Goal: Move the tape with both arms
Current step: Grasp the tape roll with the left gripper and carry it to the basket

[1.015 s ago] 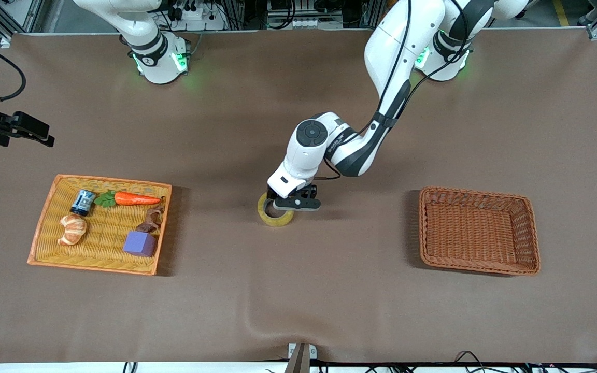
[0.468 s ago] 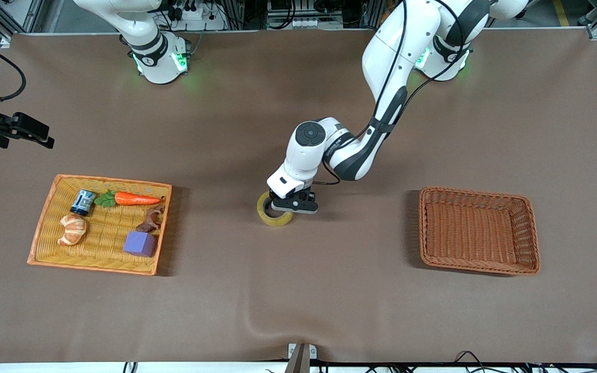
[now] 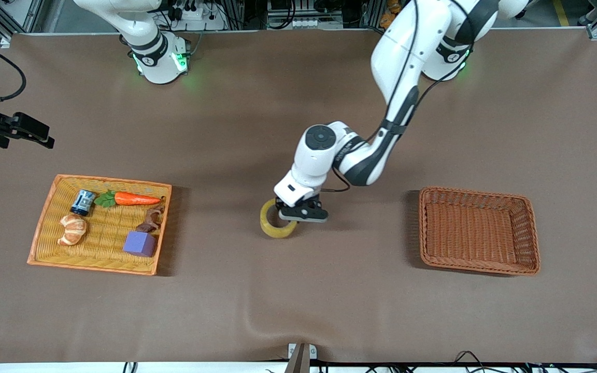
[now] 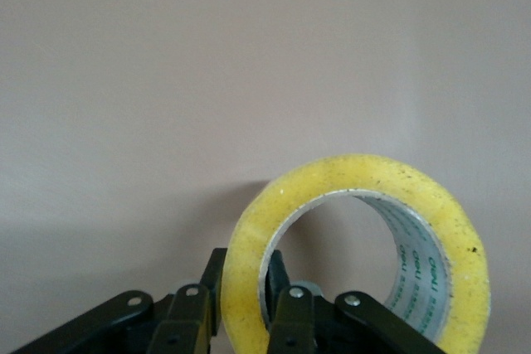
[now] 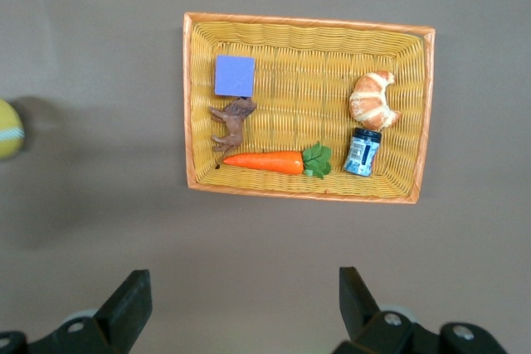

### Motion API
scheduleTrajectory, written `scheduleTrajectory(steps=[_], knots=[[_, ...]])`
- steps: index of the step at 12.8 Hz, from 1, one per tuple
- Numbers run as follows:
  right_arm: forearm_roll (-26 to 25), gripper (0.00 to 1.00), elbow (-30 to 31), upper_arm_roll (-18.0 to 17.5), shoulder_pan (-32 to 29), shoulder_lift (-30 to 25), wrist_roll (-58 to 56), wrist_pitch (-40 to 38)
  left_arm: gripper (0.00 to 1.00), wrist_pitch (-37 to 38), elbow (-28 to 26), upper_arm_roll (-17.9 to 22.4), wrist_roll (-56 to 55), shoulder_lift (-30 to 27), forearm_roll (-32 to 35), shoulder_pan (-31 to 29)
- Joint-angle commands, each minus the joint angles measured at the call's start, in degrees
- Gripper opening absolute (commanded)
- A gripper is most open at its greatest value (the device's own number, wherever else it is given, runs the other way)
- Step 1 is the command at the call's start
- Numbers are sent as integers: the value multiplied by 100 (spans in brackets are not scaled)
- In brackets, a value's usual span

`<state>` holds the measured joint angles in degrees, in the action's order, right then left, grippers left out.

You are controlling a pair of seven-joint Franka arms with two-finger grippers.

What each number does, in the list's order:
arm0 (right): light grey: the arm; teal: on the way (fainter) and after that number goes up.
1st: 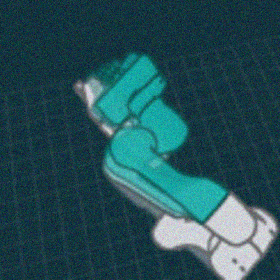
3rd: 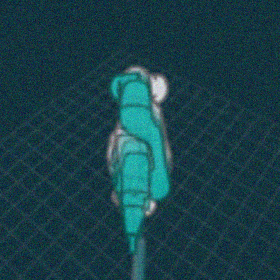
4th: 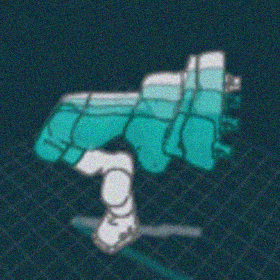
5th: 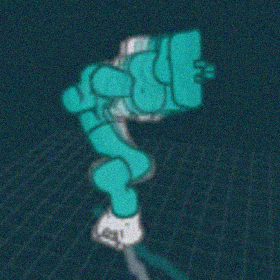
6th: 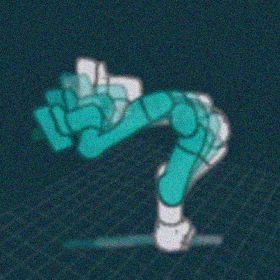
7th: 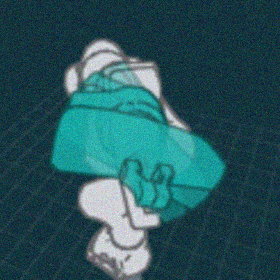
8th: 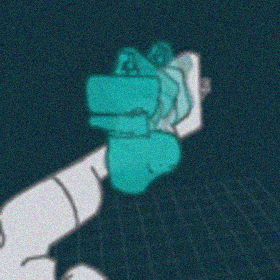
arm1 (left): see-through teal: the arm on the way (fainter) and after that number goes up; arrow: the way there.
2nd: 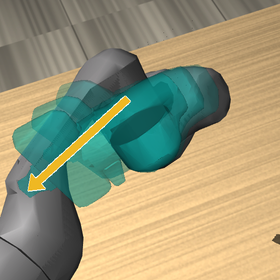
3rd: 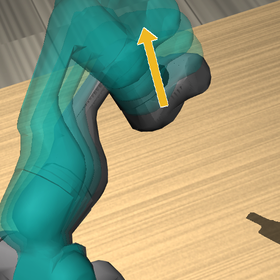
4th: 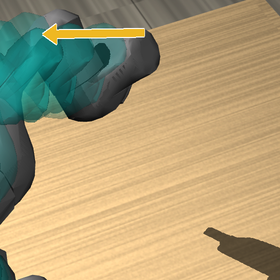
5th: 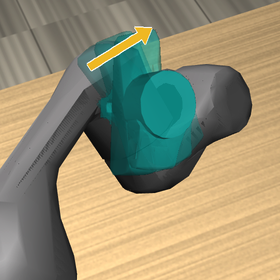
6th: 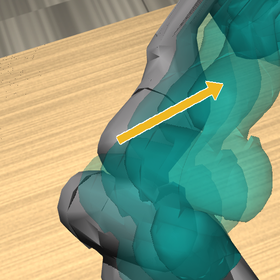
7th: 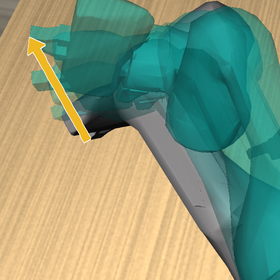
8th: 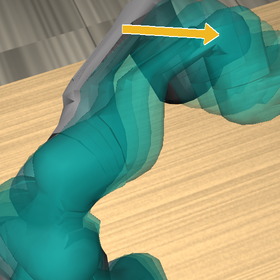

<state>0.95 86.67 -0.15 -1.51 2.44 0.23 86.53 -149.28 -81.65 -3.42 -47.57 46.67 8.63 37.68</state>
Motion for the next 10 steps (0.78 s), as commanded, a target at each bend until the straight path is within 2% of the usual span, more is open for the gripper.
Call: scheduleTrajectory(steps=[1,5,10], knots=[[-7,100,78,-82,-95,-129,3,-4,0,862,-684,-36,-60,-1183,218,-497],[-7,100,78,-82,-104,-129,-5,5,0,1770,-1282,-80,1001,-2160,183,-1305],[2,100,87,-82,-104,-129,-5,22,0,1780,-1704,-150,4603,-2206,121,-2896]])
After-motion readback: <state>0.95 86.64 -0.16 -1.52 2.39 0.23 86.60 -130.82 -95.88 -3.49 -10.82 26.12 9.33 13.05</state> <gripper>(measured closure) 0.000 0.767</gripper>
